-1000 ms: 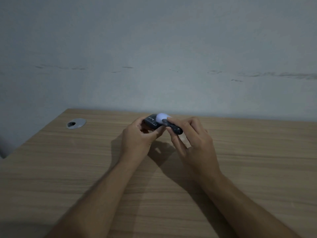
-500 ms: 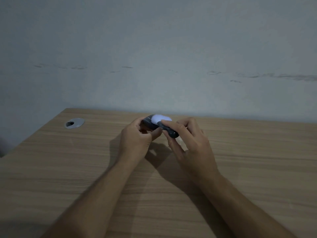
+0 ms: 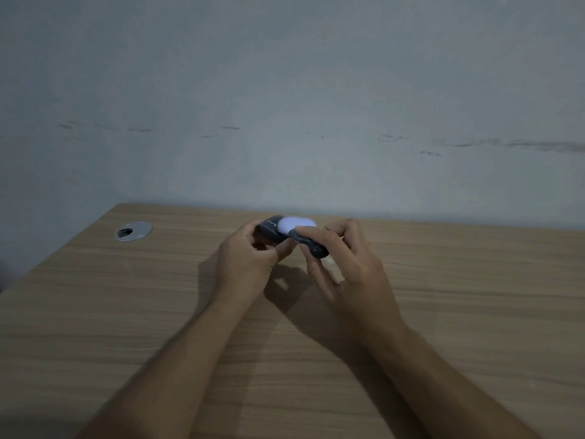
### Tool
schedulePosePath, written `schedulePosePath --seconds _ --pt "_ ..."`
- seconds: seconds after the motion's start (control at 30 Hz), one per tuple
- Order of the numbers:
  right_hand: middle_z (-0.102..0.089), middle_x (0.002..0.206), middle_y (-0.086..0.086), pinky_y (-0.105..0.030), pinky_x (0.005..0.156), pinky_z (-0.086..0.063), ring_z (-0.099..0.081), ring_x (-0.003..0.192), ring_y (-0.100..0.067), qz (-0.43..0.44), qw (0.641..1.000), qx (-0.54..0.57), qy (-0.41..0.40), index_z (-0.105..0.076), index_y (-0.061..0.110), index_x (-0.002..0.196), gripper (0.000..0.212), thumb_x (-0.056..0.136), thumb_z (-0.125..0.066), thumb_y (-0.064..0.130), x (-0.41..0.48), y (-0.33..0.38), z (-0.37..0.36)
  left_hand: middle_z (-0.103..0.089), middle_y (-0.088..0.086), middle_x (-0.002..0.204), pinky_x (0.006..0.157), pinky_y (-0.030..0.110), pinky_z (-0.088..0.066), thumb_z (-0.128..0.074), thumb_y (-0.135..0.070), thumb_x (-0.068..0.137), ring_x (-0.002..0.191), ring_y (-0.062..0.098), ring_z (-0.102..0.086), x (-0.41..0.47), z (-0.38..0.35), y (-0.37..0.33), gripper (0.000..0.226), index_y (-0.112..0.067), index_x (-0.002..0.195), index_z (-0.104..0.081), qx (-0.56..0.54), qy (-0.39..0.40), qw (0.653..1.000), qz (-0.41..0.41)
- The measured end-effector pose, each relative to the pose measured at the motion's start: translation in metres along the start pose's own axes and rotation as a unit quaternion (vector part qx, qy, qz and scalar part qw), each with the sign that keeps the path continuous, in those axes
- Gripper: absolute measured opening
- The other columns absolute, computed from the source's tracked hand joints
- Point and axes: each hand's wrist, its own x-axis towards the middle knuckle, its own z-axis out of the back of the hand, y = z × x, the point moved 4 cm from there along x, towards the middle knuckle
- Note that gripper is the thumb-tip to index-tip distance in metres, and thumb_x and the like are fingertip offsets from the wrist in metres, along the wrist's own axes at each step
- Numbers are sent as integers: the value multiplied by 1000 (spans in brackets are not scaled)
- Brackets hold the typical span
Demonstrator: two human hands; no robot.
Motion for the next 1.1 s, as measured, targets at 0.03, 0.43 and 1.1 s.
schedulePosePath --seconds 0.03,0.43,1.1 --pt "-59 116 5 -49 80 -57 -65 92 -15 9 1000 -4 13 -74 26 136 32 104 -70 27 -1 2 -1 -84 -10 86 73 36 -61 -92 -48 70 83 9 -80 1 0 1 39 -29 103 -82 7 -1 1000 -1" --pt "-58 117 4 -52 84 -59 -69 100 -21 -30 999 29 19 -71 25 137 29 108 -68 25 1 -7 -6 -85 -9 91 79 39 -64 -94 -38 73 85 7 -80 2 -1 4 34 -27 104 -82 -21 13 1000 -7" --pt "-59 83 23 -36 70 -48 -51 68 12 -87 994 53 -39 -68 19 116 16 109 -64 33 6 -14 17 -76 -19 113 71 3 -50 -93 -25 84 84 -19 -65 -9 -6 -12 55 -33 132 -68 54 106 991 -58"
